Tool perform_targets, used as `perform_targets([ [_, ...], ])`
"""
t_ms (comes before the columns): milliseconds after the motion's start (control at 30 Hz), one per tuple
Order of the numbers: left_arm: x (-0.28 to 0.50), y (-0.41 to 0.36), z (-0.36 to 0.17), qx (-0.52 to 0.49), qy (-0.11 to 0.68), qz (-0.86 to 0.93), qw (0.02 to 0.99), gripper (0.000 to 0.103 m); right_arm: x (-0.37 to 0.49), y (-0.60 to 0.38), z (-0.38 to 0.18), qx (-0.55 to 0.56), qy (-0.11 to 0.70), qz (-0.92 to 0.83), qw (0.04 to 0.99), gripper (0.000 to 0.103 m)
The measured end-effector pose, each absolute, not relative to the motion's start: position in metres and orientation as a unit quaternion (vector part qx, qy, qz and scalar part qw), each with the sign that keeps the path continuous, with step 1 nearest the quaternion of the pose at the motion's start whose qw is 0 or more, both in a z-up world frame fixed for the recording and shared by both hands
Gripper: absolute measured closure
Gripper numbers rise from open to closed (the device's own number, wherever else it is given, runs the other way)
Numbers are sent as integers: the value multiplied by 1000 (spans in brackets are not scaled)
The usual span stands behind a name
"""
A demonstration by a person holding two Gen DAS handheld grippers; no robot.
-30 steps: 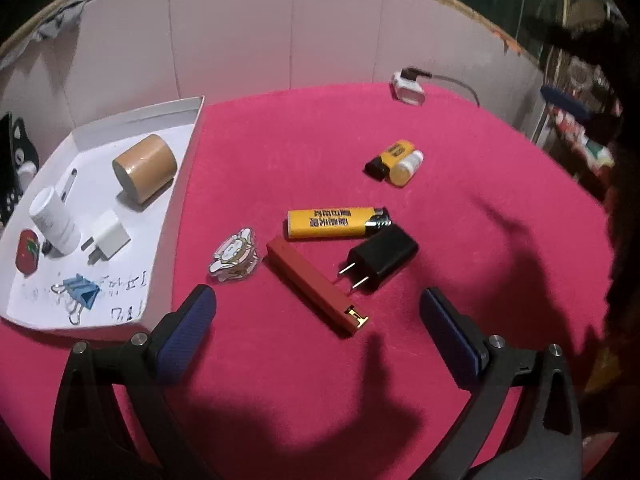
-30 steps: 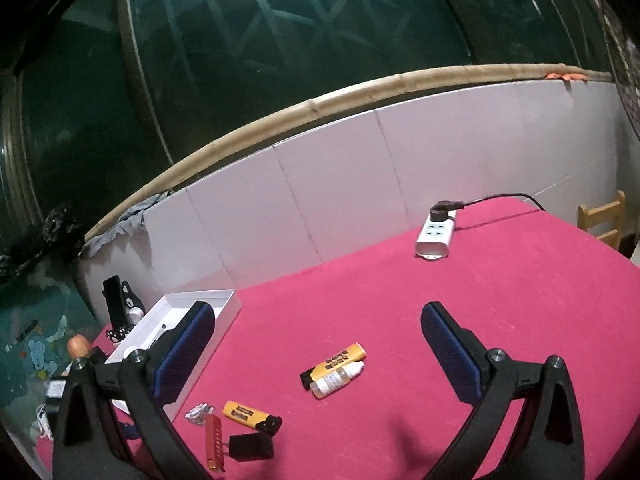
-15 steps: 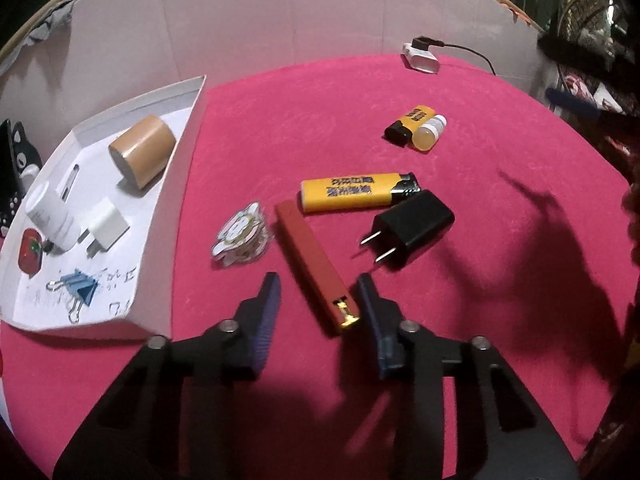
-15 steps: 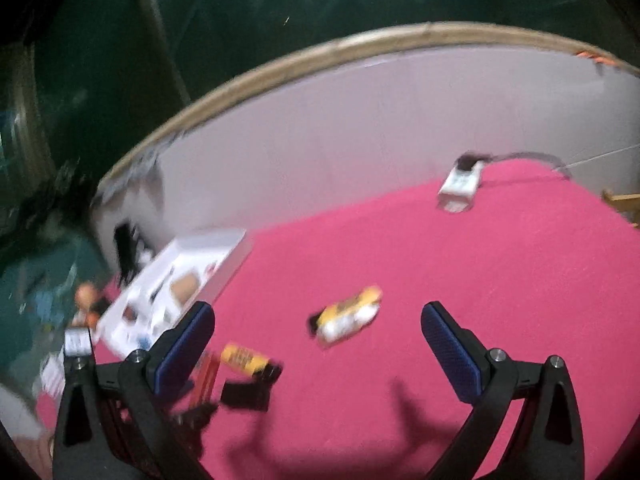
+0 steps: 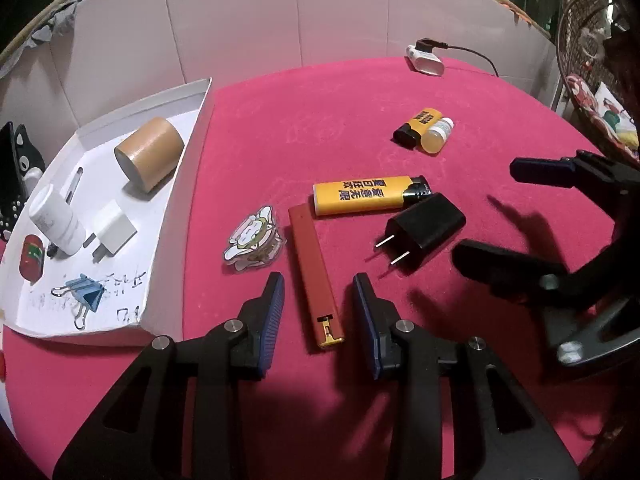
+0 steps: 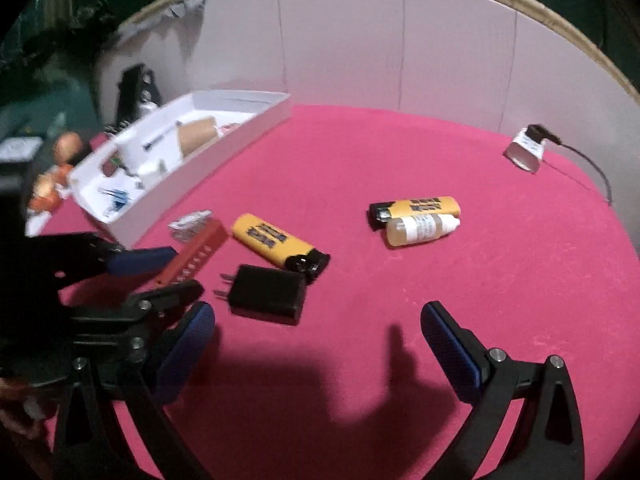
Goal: Organize rigid objects
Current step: 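Grasp the red rectangular case with the left tool while the right tool grasps the black plug, then lift and carry the red case and black plug toward the white tray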
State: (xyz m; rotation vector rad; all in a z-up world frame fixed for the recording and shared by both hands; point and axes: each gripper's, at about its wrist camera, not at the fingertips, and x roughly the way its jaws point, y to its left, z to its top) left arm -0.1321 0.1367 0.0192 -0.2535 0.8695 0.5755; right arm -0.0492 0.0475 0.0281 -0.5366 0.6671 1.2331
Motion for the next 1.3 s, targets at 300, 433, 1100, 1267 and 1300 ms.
perform_targets([
  [300, -149, 136, 19, -123, 412, 279, 859, 91, -71, 73, 20, -267, 308, 580, 705, 29],
  [433, -152, 137, 19, -130, 409, 280, 859, 91, -79, 84, 13, -285, 309, 570, 706, 40],
  [1100, -182, 123, 50, -140, 346, 281, 884, 91, -63, 41, 55, -185, 305, 599, 717, 43],
  [1267, -192, 122, 66, -139, 322, 290, 891, 91, -63, 36, 65, -172, 294, 605, 720, 43],
  [1300, -193, 121, 68, -139, 319, 291, 891, 91, -64, 35, 67, -170, 292, 605, 721, 43],
])
